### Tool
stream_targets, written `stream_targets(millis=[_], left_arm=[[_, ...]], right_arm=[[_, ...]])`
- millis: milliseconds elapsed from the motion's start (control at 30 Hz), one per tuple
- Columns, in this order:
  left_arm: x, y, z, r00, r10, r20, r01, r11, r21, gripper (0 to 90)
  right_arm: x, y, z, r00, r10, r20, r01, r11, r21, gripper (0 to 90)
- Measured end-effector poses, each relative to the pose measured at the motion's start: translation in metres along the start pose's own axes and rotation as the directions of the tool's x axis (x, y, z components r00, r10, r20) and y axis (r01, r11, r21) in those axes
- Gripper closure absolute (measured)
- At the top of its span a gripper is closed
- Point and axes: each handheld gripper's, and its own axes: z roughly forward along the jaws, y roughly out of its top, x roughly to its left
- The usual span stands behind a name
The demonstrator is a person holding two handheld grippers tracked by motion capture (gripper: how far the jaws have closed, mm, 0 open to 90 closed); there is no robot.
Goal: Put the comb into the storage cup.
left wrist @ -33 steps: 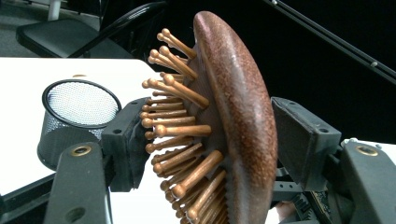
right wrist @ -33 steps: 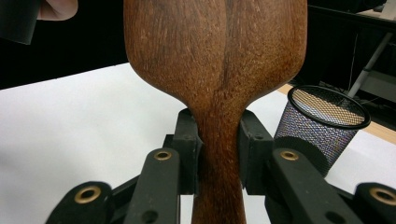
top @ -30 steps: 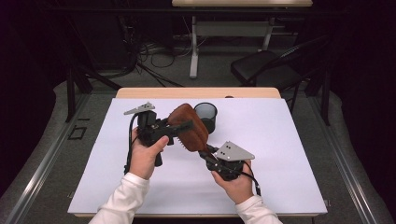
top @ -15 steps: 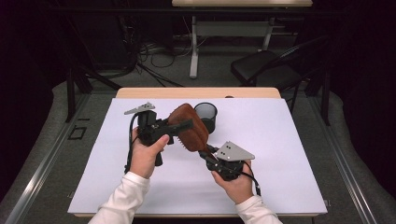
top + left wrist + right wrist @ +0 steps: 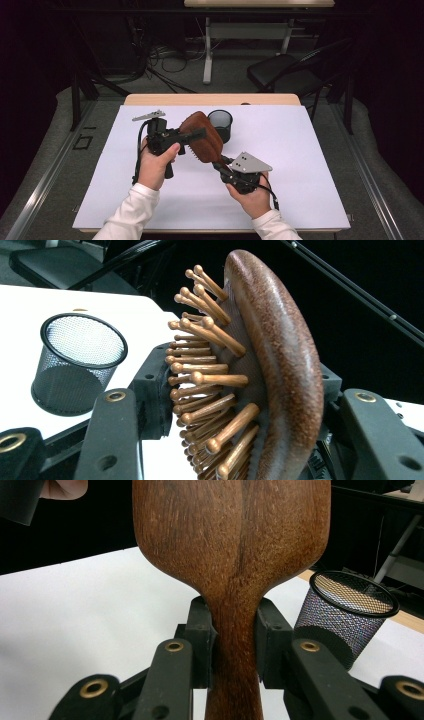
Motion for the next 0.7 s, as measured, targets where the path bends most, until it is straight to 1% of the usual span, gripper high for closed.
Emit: stream_targets(millis=[67, 400, 533, 700], left_arm=[[-0.0001, -0.0002, 0.0000, 0.9999, -0.012, 0.002, 0.012, 0.9999, 0.000, 44.4], [-0.0007, -0.0008, -0.0005, 0.9994, -0.034, -0.007, 0.034, 0.9994, 0.004, 45.4], [-0.0019, -0.0011, -0.0012, 0.9982, -0.058, -0.013, 0.058, 0.9983, 0.003, 46.2], [-0.0008, -0.0008, -0.0014, 0.9964, -0.082, -0.021, 0.082, 0.9964, 0.023, 47.2]], right_arm=[[0.0000, -0.0002, 0.0000, 1.0000, 0.001, 0.000, -0.001, 1.000, 0.001, 72.5], [0.0003, -0.0009, 0.0005, 1.0000, 0.000, 0.000, 0.000, 1.000, 0.000, 72.5], [0.0002, -0.0008, 0.0006, 1.0000, 0.000, -0.001, 0.000, 1.000, 0.000, 72.5], [0.0000, -0.0013, 0.0015, 1.0000, 0.000, -0.008, 0.000, 1.000, 0.013, 72.4]])
